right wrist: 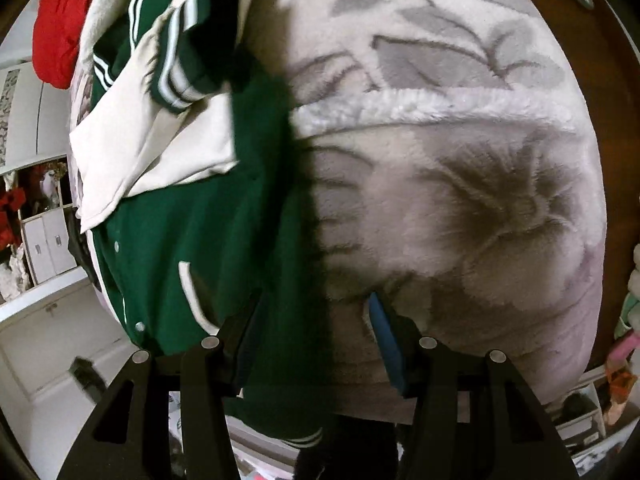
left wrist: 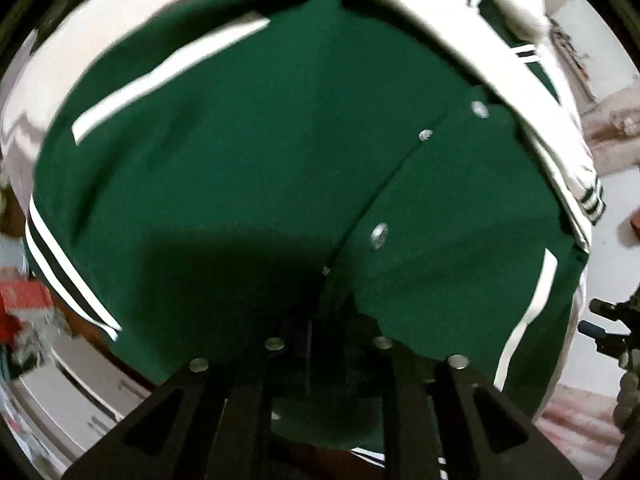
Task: Fold large clothes
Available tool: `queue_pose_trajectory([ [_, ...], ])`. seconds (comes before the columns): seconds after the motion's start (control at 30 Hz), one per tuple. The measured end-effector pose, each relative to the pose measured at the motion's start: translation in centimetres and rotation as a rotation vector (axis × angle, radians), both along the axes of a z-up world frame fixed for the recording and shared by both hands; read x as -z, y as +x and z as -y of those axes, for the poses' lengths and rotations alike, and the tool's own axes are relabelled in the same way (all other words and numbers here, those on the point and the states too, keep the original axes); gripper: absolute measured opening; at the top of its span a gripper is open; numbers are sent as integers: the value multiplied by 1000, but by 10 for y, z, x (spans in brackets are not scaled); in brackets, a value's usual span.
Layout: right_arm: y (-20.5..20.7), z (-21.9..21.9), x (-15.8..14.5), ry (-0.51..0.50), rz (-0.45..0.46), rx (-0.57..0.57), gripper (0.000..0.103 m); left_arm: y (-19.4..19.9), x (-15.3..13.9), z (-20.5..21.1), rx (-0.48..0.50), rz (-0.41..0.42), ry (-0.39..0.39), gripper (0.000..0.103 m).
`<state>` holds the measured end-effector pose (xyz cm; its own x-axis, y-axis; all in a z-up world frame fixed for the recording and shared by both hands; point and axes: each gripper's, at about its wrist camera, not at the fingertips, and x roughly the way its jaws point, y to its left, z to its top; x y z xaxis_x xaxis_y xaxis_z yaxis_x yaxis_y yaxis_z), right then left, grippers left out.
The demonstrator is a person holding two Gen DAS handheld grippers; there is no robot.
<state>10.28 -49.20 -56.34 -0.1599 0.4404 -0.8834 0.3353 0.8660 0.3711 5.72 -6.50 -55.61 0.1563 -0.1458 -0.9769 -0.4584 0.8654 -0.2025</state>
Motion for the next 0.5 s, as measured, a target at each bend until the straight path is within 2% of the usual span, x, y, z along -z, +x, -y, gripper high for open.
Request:
queue_pose_trajectory([
  [0.03,2,4,-1,-4,7,9,55,1,-3,4,-7,-21,16,22],
  [0.1,11,10,-6,11,37,36,55,1,-12,12,-7,-39,42,23],
  [0.13,17,10,-8,20,52,41,57,0,-21,18,-10,-41,82,29],
  [0.17,24,9,-9,28,73,40,60,-3,-30,22,-24,-39,113,44],
  [0.2,34,6,-9,32,105,30,61,-5,-36,26,-35,-29,125,54],
  [0.23,43,0,-8,32,127,14,62,-9,-42,29,-50,-17,142,72],
  [0.27,53,-7,0,28,116,-21,62,-13,-47,31,-68,-8,160,78],
  [0.4,64,-26,21,49,38,-43,62,-24,-56,41,-138,12,221,78],
  [0.5,47,-34,21,13,30,-109,62,-32,-50,44,-137,41,202,78],
])
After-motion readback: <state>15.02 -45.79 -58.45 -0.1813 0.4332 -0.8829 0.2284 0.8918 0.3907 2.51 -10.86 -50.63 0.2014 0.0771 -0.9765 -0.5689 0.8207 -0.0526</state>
